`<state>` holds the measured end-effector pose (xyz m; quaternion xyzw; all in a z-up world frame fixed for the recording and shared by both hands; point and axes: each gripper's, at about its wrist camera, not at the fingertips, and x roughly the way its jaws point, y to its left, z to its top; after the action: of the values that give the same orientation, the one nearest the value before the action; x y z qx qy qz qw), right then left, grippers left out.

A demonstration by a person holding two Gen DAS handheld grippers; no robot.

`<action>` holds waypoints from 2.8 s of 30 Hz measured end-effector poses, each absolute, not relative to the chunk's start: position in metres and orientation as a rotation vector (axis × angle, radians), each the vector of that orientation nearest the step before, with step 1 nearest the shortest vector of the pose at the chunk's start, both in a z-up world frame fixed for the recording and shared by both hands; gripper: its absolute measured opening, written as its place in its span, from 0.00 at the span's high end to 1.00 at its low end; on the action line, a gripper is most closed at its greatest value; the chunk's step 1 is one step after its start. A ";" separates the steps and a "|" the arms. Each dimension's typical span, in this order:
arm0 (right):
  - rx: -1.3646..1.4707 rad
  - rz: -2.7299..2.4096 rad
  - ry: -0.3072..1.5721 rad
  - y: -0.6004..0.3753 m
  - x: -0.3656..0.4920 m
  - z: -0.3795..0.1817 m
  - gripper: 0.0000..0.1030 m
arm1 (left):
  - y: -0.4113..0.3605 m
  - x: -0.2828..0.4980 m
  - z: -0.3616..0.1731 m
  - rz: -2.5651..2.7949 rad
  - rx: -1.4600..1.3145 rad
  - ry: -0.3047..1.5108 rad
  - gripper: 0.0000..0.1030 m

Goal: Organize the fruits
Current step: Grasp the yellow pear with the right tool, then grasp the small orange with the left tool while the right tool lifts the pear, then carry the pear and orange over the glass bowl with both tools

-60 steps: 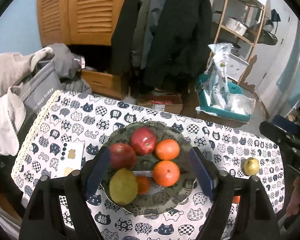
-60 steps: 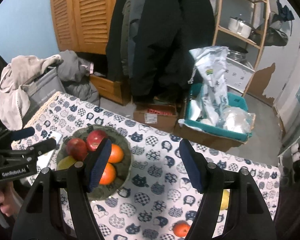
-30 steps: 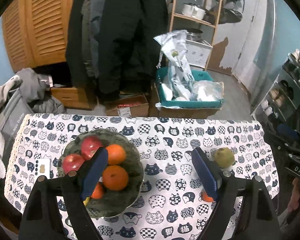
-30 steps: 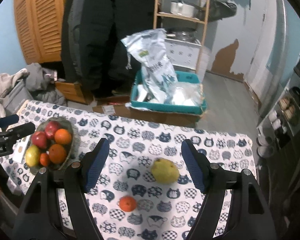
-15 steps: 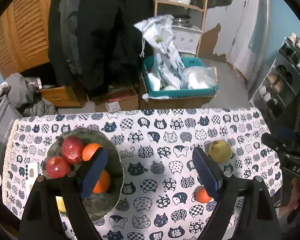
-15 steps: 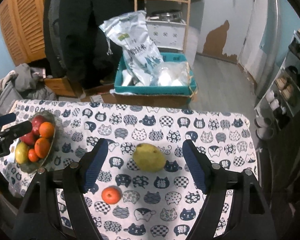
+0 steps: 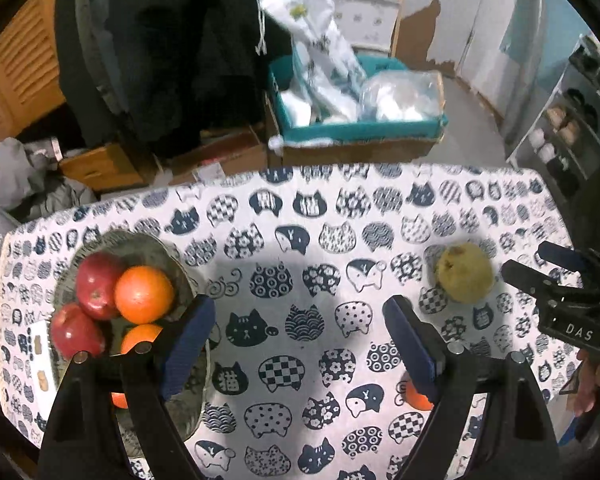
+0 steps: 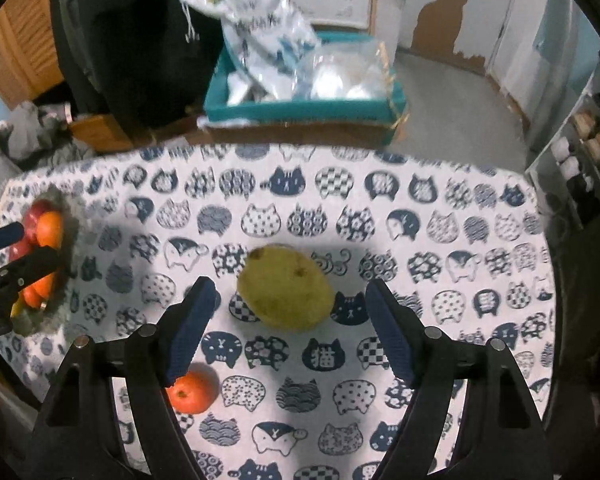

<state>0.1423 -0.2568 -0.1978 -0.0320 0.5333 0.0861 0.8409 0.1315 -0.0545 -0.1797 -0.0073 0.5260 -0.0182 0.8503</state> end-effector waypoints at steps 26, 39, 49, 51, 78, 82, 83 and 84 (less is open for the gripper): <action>-0.132 0.189 1.253 -0.245 0.182 -0.281 0.23 | -0.061 0.167 -0.262 -0.056 -0.073 1.281 0.15; -0.090 0.178 1.282 -0.244 0.179 -0.285 0.23 | -0.075 0.152 -0.260 -0.093 -0.073 1.293 0.14; 0.010 0.140 1.268 -0.269 0.143 -0.272 0.23 | -0.098 0.130 -0.251 -0.175 -0.069 1.294 0.15; 0.021 0.130 1.262 -0.274 0.136 -0.266 0.24 | -0.103 0.125 -0.251 -0.182 -0.060 1.296 0.14; 0.121 0.073 1.213 -0.333 0.074 -0.238 0.23 | -0.169 0.087 -0.274 -0.298 0.043 1.327 0.56; 0.116 0.079 1.203 -0.331 0.075 -0.236 0.23 | -0.174 0.084 -0.270 -0.287 0.072 1.295 0.57; 0.113 0.080 1.200 -0.330 0.075 -0.235 0.23 | -0.174 0.083 -0.267 -0.283 0.079 1.284 0.57; 0.112 0.081 1.196 -0.329 0.075 -0.234 0.23 | -0.174 0.082 -0.264 -0.284 0.084 1.274 0.57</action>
<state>0.0754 -0.3288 -0.2336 0.0525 0.5626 0.0379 0.8242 0.0823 -0.1738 -0.2641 0.0391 0.5927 -0.1319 0.7936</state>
